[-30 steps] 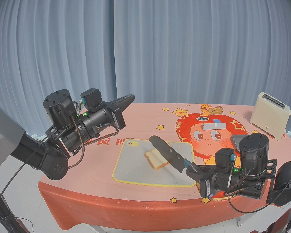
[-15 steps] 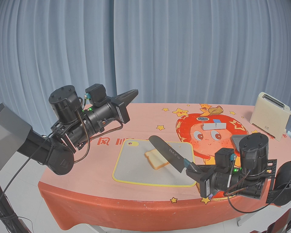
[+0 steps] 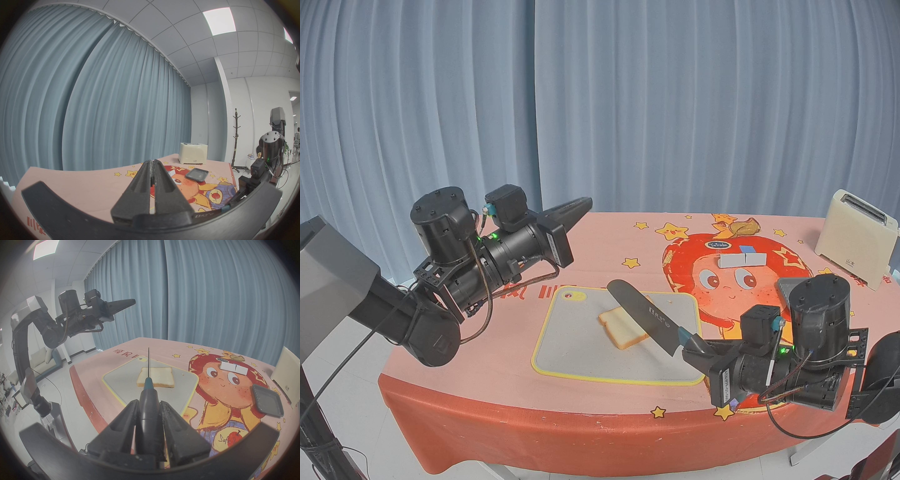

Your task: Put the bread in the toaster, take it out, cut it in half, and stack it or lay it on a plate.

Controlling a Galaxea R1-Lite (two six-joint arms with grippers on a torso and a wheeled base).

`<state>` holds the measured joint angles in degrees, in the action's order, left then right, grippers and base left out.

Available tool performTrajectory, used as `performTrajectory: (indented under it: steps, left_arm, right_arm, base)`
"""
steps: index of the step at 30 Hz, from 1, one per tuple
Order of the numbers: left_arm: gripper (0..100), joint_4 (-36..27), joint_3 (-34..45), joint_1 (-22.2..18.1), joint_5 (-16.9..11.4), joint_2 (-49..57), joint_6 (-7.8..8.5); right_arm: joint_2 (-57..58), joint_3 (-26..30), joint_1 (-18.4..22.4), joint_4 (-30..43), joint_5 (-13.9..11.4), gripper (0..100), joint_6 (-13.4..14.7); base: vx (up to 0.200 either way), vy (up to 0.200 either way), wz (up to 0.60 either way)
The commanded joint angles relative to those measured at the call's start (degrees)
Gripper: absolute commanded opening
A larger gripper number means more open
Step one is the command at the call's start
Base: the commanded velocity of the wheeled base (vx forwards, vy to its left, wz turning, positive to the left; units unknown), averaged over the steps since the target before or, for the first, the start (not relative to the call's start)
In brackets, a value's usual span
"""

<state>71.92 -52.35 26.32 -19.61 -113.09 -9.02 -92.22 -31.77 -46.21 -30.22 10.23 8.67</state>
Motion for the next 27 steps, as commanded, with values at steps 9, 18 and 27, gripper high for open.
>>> performTrajectory:
  steps: [9, 18, 27]
  left_arm:
    - [0, 1.9, 3.57, 2.86, -2.53, -4.42, 4.54]
    - [0, 1.55, 4.18, 4.97, -2.62, -6.79, 9.28]
    - [0, 1.29, 4.62, 6.64, -1.3, -6.18, 9.55]
  right_arm:
    - [-0.41, -0.14, -0.19, 0.07, 1.02, 0, 0.03]
    - [-0.77, -0.31, 0.16, 0.51, 1.2, 0, 0.12]
    - [-0.5, -0.49, -0.02, 0.34, 2.78, 0, 0.12]
  base:
    - [0.0, 0.0, 0.0]
    - [0.0, 0.0, 0.0]
    - [0.0, 0.0, 0.0]
